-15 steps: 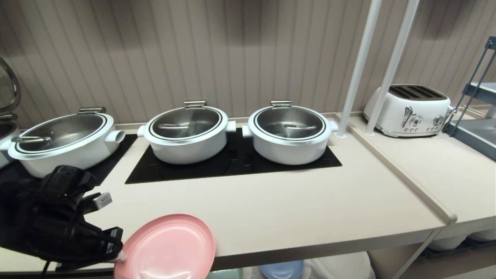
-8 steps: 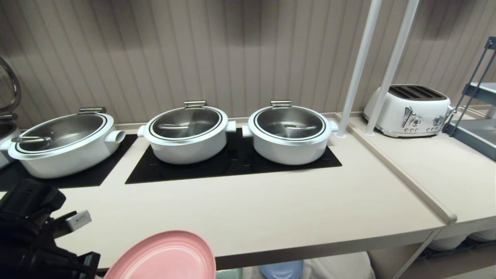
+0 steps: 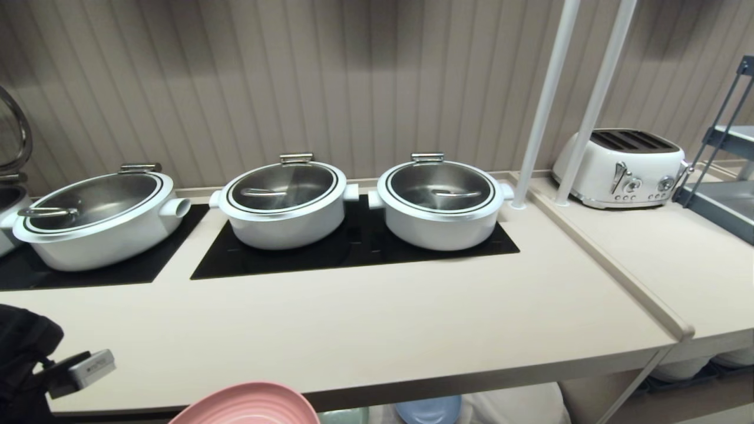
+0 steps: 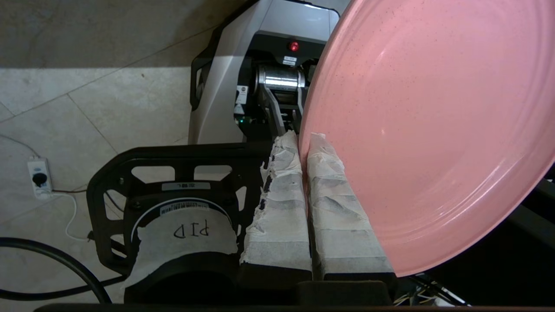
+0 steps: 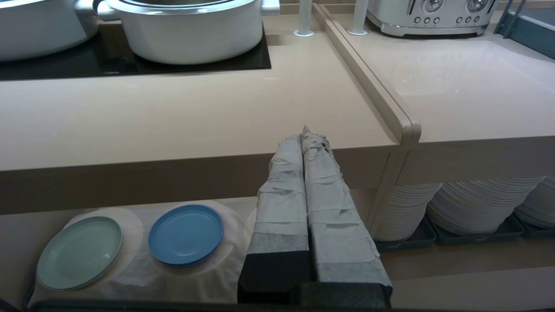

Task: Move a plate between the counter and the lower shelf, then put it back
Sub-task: Put the plate in the cupboard

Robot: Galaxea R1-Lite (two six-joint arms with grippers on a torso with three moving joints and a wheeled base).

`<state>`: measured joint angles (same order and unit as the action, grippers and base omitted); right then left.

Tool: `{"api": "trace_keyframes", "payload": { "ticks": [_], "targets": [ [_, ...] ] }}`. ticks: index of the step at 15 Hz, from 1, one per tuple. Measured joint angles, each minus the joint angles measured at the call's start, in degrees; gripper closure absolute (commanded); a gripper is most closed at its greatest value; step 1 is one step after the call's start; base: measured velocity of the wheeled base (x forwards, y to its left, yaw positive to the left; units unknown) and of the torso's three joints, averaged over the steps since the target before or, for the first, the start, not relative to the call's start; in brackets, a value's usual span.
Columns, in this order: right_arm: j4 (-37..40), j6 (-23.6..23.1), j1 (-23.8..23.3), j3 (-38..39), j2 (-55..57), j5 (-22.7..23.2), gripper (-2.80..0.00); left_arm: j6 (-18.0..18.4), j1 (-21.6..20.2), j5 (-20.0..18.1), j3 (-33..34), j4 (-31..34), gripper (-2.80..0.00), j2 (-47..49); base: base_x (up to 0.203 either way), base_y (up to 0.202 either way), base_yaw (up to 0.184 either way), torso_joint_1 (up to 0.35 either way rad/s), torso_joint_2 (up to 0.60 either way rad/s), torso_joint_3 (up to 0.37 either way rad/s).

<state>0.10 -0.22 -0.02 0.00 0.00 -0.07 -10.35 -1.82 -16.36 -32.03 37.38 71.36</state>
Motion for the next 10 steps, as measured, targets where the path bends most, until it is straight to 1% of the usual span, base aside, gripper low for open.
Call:
{"api": "trace_keyframes", "payload": {
  "ticks": [2, 4, 7, 10],
  "targets": [
    [0.0, 0.0, 0.0, 0.0, 0.0, 0.1, 0.00, 0.1, 0.0, -0.1, 0.8, 0.2, 0.00, -1.5, 0.000, 0.000, 0.000, 0.000, 0.00, 0.000],
    [0.0, 0.0, 0.0, 0.0, 0.0, 0.0, 0.00, 0.3, -0.1, -0.2, 1.2, 2.1, 0.00, -2.8, 0.000, 0.000, 0.000, 0.000, 0.00, 0.000],
    [0.0, 0.0, 0.0, 0.0, 0.0, 0.1, 0.00, 0.3, -1.3, 0.3, 1.3, 2.2, 0.00, -3.3, 0.000, 0.000, 0.000, 0.000, 0.00, 0.000],
    [0.0, 0.0, 0.0, 0.0, 0.0, 0.1, 0.00, 0.2, -1.5, 0.3, 1.3, 2.4, 0.00, -5.0, 0.000, 0.000, 0.000, 0.000, 0.00, 0.000]
  ]
}}
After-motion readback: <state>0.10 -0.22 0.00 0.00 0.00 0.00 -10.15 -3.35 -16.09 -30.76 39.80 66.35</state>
